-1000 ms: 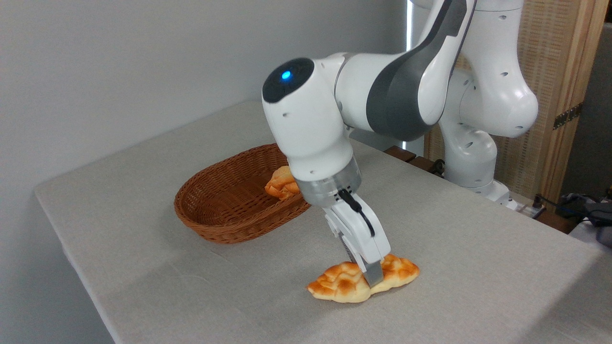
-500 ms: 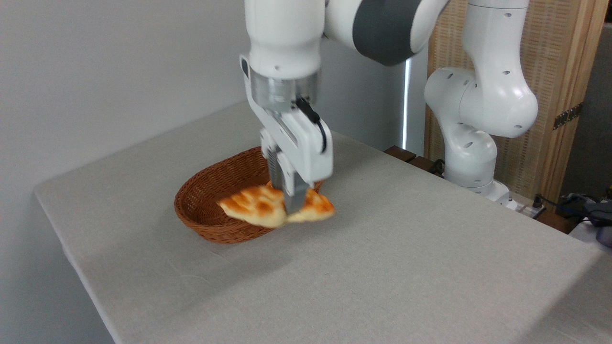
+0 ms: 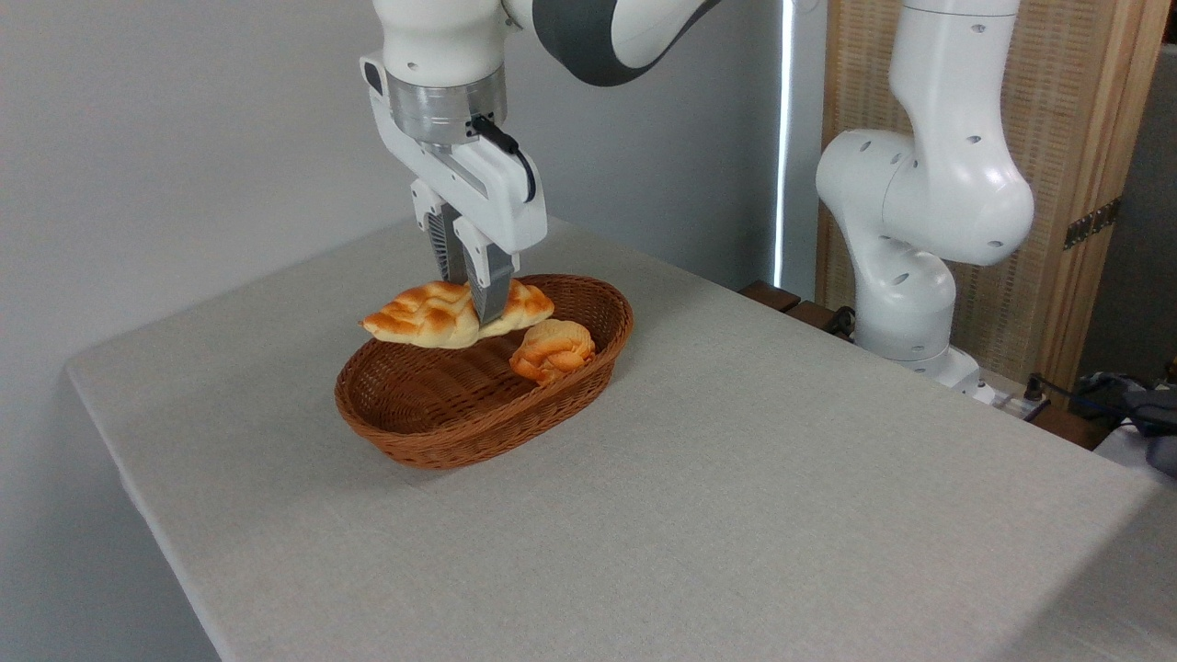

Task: Put bread into the basket
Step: 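Lift the braided loaf and carry it over the wicker basket, then lower the loaf into the basket and open the gripper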

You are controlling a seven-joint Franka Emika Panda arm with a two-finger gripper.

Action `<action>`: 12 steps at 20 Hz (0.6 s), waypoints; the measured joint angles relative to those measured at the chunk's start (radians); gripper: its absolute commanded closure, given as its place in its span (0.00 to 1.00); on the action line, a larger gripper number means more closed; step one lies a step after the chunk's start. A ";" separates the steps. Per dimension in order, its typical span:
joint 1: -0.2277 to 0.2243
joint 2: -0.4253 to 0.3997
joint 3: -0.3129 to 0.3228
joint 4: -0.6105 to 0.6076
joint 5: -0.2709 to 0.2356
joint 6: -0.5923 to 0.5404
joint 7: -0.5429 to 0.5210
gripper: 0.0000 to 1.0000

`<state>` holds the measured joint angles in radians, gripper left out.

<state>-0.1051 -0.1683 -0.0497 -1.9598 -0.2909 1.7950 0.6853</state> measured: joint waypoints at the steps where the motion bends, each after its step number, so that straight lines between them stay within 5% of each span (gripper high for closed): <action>1: 0.000 0.000 0.000 0.000 -0.014 0.000 -0.004 0.00; 12: 0.001 0.001 -0.001 -0.004 -0.030 -0.025 -0.004 0.00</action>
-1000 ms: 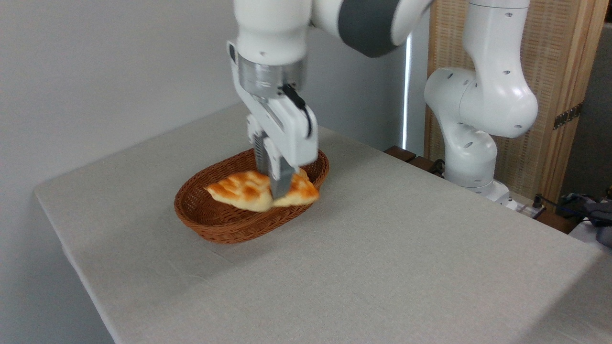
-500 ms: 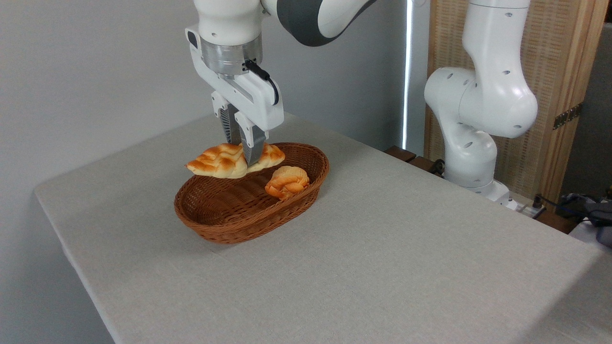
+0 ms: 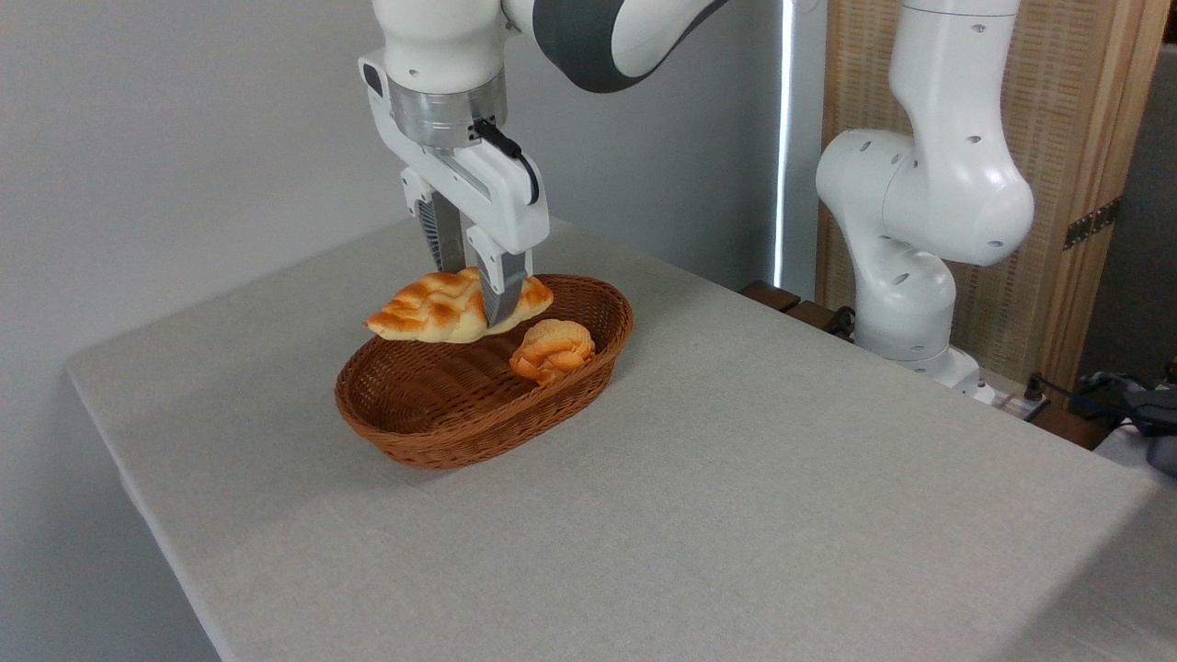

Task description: Put bread into the basket

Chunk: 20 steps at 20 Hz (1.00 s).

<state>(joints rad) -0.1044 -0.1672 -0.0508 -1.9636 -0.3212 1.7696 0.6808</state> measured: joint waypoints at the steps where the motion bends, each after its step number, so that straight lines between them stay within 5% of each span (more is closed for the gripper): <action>1: 0.000 0.000 0.000 -0.001 0.000 -0.004 0.000 0.00; 9: 0.012 0.003 0.015 0.000 0.005 -0.012 0.000 0.00; 15: 0.023 -0.037 0.085 0.047 0.198 -0.019 0.018 0.00; 20: 0.028 -0.049 0.195 0.075 0.228 -0.020 0.125 0.00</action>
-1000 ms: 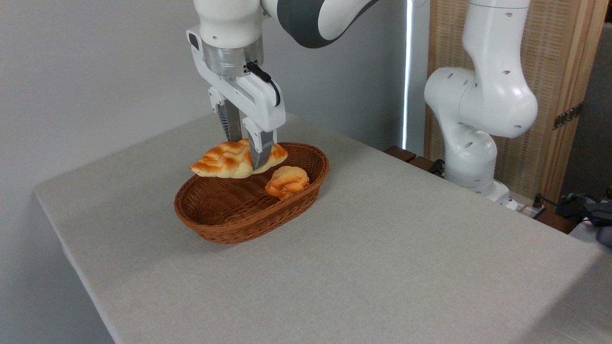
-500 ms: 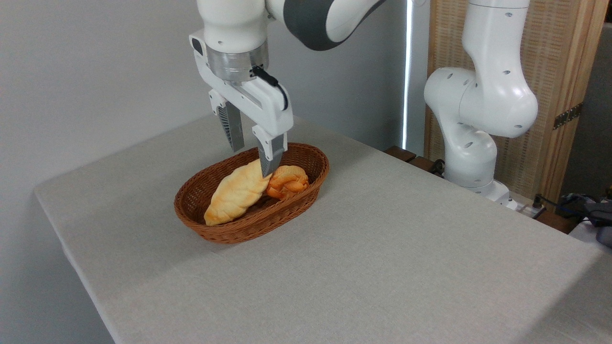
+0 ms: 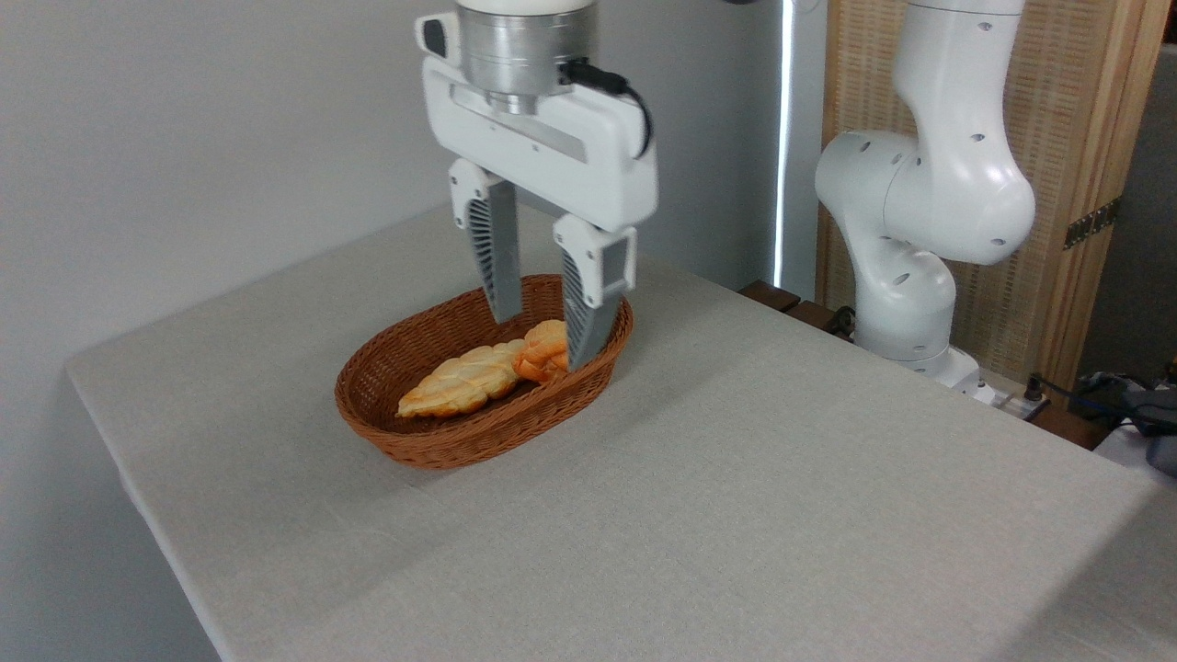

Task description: Put bread into the basket

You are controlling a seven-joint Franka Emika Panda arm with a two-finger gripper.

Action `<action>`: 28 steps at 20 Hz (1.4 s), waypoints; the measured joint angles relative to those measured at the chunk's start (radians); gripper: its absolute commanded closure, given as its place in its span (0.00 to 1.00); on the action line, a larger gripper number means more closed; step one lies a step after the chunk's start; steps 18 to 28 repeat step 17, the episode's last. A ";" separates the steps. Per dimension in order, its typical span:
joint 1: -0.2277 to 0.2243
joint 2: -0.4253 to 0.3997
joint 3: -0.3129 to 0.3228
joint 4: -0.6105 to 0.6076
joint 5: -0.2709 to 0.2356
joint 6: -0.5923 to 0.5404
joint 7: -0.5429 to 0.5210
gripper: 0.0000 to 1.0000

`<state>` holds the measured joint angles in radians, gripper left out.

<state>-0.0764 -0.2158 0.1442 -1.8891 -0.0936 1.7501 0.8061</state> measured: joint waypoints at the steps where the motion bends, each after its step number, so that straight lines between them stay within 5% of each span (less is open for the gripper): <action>1: 0.002 0.000 0.021 0.002 0.000 0.000 0.028 0.00; 10: -0.006 0.014 0.032 0.020 0.000 -0.036 0.048 0.00; 17: -0.011 0.032 -0.006 0.021 0.000 -0.037 -0.083 0.00; 28: -0.011 0.032 -0.006 0.021 0.000 -0.037 -0.083 0.00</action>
